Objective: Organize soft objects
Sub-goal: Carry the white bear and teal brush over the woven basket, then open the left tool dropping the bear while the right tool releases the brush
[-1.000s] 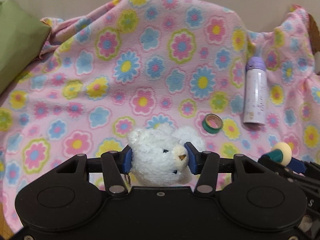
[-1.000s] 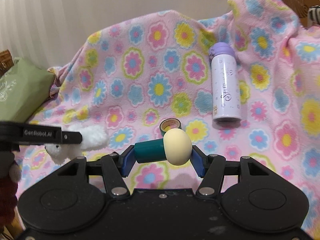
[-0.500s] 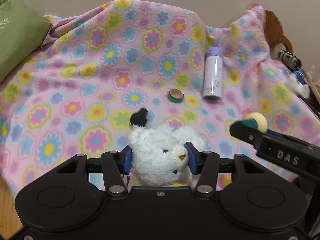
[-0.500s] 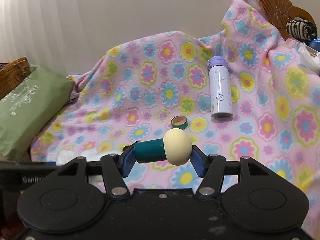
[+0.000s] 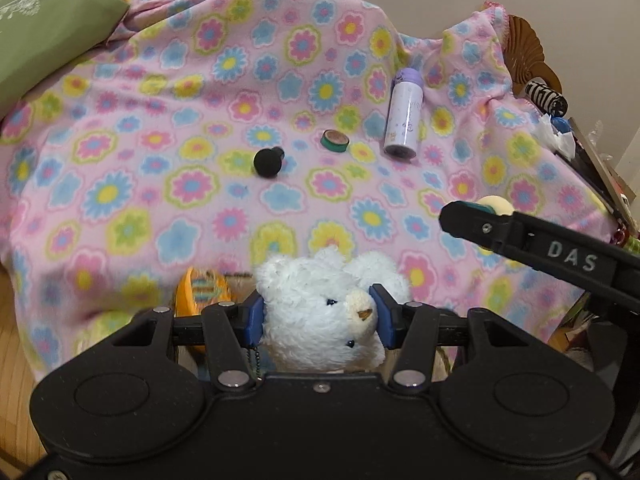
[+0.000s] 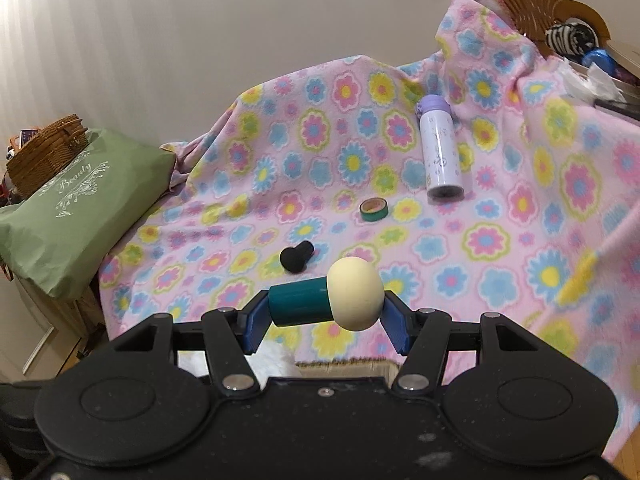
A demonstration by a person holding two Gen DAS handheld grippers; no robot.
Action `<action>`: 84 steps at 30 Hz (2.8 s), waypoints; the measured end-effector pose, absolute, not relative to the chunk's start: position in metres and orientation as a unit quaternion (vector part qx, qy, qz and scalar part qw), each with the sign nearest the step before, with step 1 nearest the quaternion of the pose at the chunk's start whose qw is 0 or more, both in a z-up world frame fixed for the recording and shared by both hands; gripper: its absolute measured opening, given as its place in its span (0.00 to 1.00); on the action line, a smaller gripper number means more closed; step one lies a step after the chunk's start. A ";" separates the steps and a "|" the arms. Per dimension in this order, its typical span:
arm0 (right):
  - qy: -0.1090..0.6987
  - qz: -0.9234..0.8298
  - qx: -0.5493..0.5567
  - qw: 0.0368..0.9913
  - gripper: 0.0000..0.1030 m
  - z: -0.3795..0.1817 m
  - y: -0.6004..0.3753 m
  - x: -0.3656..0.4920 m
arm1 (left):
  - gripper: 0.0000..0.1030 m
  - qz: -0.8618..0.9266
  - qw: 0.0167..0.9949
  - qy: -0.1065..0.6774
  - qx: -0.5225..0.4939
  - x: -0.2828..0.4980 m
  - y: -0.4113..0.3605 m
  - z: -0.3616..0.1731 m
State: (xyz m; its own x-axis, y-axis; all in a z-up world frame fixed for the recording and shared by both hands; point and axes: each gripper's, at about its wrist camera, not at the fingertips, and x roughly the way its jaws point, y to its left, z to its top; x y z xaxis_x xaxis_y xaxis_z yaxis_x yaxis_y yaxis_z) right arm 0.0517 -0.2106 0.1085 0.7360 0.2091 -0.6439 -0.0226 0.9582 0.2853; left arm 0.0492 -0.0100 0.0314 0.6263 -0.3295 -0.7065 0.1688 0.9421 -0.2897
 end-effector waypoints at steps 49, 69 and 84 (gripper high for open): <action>0.478 0.057 0.069 0.874 0.58 0.058 -0.193 0.026 | 0.63 -0.066 0.890 0.444 -0.083 0.030 0.003 -0.003; 0.474 0.056 0.069 0.876 0.63 0.058 -0.192 0.025 | 0.72 -0.058 0.894 0.436 -0.083 0.027 0.003 0.000; 0.473 0.050 0.066 0.877 0.66 0.058 -0.194 0.026 | 0.81 -0.044 0.899 0.425 -0.098 0.033 0.015 0.004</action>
State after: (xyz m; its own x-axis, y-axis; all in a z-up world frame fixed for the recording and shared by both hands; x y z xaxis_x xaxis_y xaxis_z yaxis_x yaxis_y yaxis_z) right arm 0.0259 -0.1935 0.0584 0.5483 0.1500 -0.8227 -0.0245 0.9862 0.1635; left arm 0.0329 0.0148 0.0043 0.6347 -0.1631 -0.7553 -0.0031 0.9769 -0.2135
